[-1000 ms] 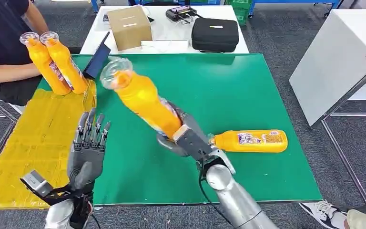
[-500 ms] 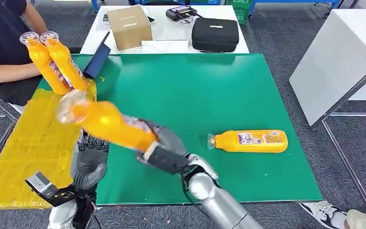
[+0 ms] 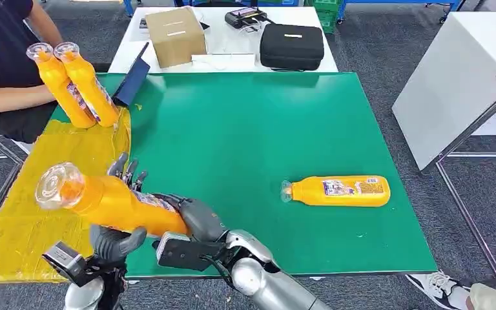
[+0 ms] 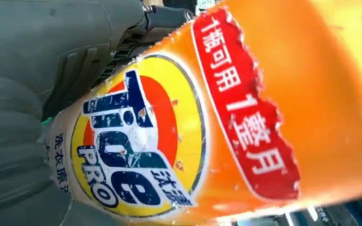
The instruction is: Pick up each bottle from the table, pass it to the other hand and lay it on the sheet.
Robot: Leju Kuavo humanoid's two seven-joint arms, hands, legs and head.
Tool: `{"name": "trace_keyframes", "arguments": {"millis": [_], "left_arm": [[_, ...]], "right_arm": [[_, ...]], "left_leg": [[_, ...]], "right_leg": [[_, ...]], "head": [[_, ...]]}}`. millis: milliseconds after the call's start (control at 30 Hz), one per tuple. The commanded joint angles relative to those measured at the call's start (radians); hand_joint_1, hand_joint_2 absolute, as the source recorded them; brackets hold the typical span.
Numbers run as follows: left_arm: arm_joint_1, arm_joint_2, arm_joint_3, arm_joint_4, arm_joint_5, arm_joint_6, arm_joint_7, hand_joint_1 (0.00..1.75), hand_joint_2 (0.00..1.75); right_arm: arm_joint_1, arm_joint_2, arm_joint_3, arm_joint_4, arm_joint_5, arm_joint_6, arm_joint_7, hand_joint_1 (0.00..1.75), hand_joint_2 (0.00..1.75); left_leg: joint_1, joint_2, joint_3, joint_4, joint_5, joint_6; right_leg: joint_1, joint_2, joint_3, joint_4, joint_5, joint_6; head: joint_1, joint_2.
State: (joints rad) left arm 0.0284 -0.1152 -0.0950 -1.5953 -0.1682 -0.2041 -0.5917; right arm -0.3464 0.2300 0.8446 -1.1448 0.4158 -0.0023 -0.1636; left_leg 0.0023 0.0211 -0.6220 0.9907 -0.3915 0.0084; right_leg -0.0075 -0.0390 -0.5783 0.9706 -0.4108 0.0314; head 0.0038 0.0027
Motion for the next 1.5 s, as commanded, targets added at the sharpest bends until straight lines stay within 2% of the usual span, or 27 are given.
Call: {"name": "trace_keyframes", "arguments": {"millis": [33,567,600,633,667,767,867,933,967,1000,1033,1100,1200,1233,1300,1400,1500], "left_arm": [[-0.045,0.005,-0.026,0.068,-0.012,-0.015,-0.004,1.75,1.75],[-0.049,0.004,0.006,0.068,-0.010,-0.001,-0.010,1.75,1.75],[-0.051,0.008,0.018,0.069,-0.045,0.035,-0.015,1.75,1.75],[-0.052,0.013,0.028,0.066,-0.092,0.082,-0.022,1.75,1.75],[-0.050,0.020,0.040,0.062,-0.147,0.135,-0.026,1.75,1.75],[-0.057,0.058,0.107,0.076,-0.365,0.351,-0.009,1.75,1.75],[-0.058,0.062,0.118,0.081,-0.396,0.385,-0.006,1.75,1.75],[-0.067,0.084,0.148,0.107,-0.458,0.445,0.002,1.75,1.75],[-0.090,0.146,0.222,0.179,-0.606,0.554,0.074,1.75,1.75],[-0.117,0.203,0.285,0.241,-0.690,0.597,0.120,1.75,1.75],[-0.120,0.214,0.301,0.255,-0.724,0.616,0.131,1.75,1.75],[-0.118,0.259,0.328,0.285,-0.894,0.714,0.184,1.75,1.75],[-0.093,0.322,0.352,0.337,-1.181,0.825,0.304,1.75,1.75],[-0.081,0.339,0.360,0.359,-1.260,0.840,0.342,1.75,1.75],[-0.077,0.344,0.359,0.374,-1.263,0.847,0.341,1.75,1.75],[-0.062,0.408,0.308,0.442,-1.303,0.732,0.357,1.75,1.75],[-0.059,0.415,0.306,0.454,-1.301,0.732,0.357,1.75,1.75]], "right_arm": [[-0.028,-0.010,0.111,0.075,0.005,0.008,-0.003,1.75,1.75],[-0.020,-0.029,0.085,0.077,0.014,-0.023,-0.002,1.75,1.75],[-0.015,-0.046,0.065,0.063,0.021,-0.044,-0.004,1.66,1.75],[-0.005,-0.064,0.046,0.045,0.038,-0.068,-0.001,0.49,1.75],[0.011,-0.087,0.019,0.017,0.050,-0.088,0.002,0.00,1.75],[0.084,-0.198,-0.094,-0.110,0.072,-0.109,0.006,0.00,1.75],[0.092,-0.211,-0.107,-0.124,0.075,-0.108,0.004,0.00,1.75],[0.125,-0.257,-0.161,-0.178,0.085,-0.108,-0.007,0.00,1.75],[0.196,-0.358,-0.269,-0.296,0.108,-0.098,-0.014,0.00,1.75],[0.282,-0.447,-0.386,-0.398,0.124,-0.087,-0.030,0.00,1.75],[0.309,-0.453,-0.438,-0.421,0.133,-0.050,-0.051,0.00,1.75],[0.368,-0.517,-0.527,-0.489,0.131,-0.036,-0.058,0.00,1.75],[0.419,-0.580,-0.631,-0.540,0.094,0.000,-0.078,0.00,1.75],[0.429,-0.595,-0.653,-0.547,0.091,0.013,-0.082,0.00,1.75],[0.431,-0.592,-0.662,-0.549,0.088,0.018,-0.084,0.00,1.75],[0.440,-0.603,-0.686,-0.550,0.094,0.022,-0.083,0.00,1.75],[0.439,-0.606,-0.691,-0.549,0.093,0.026,-0.084,0.00,1.75]], "left_leg": [[0.000,-0.003,0.003,-0.001,-0.001,-0.001],[0.001,-0.003,0.004,-0.001,-0.001,-0.001],[0.001,-0.004,0.005,-0.001,-0.002,-0.001],[0.001,-0.004,0.004,-0.001,-0.001,-0.001],[0.001,-0.005,0.005,-0.001,-0.002,-0.001],[0.001,-0.007,0.004,-0.002,0.000,0.000],[0.001,-0.007,0.004,-0.002,0.000,0.000],[0.000,-0.004,0.003,-0.001,0.000,0.000],[0.001,-0.005,0.003,-0.002,0.000,0.000],[0.000,-0.009,0.005,-0.002,0.000,0.000],[0.000,-0.007,0.003,-0.002,0.000,0.000],[-0.001,-0.008,0.002,-0.001,0.000,0.000],[-0.001,-0.006,0.004,0.000,-0.002,0.000],[-0.001,-0.005,0.002,0.000,-0.002,0.000],[-0.001,-0.003,0.002,0.000,-0.002,0.000],[-0.001,-0.003,0.004,0.000,-0.003,-0.001],[-0.001,-0.002,0.003,-0.001,-0.003,-0.001]], "right_leg": [[0.000,0.001,0.003,-0.001,-0.001,-0.001],[0.000,0.001,0.004,-0.001,-0.002,-0.001],[0.001,0.001,0.006,-0.001,-0.002,-0.001],[0.000,0.000,0.005,-0.001,-0.002,-0.001],[0.000,0.000,0.006,-0.001,-0.003,-0.001],[0.000,-0.003,0.006,-0.003,-0.002,0.000],[0.000,-0.003,0.007,-0.003,-0.002,0.000],[0.000,-0.002,0.004,-0.002,-0.001,0.000],[0.000,-0.003,0.004,-0.002,-0.001,0.000],[-0.001,-0.004,0.008,-0.003,-0.002,0.000],[-0.001,-0.004,0.004,-0.002,-0.001,0.000],[-0.001,-0.005,0.004,-0.001,-0.002,0.000],[-0.002,-0.001,0.006,-0.001,-0.004,0.000],[-0.002,-0.001,0.004,0.000,-0.002,0.000],[-0.002,0.001,0.003,0.000,-0.002,0.000],[-0.002,0.002,0.004,0.000,-0.003,-0.001],[-0.001,0.002,0.003,-0.001,-0.002,-0.001]], "head": [[0.000,0.000],[0.000,0.000],[0.000,0.000],[0.000,0.000],[0.000,0.000],[0.000,0.000],[0.000,0.000],[-0.001,0.000],[0.000,0.000],[0.000,0.000],[0.000,0.000],[0.000,0.000],[0.000,0.000],[0.000,0.000],[0.000,0.000],[0.000,0.000],[0.000,0.000]]}}
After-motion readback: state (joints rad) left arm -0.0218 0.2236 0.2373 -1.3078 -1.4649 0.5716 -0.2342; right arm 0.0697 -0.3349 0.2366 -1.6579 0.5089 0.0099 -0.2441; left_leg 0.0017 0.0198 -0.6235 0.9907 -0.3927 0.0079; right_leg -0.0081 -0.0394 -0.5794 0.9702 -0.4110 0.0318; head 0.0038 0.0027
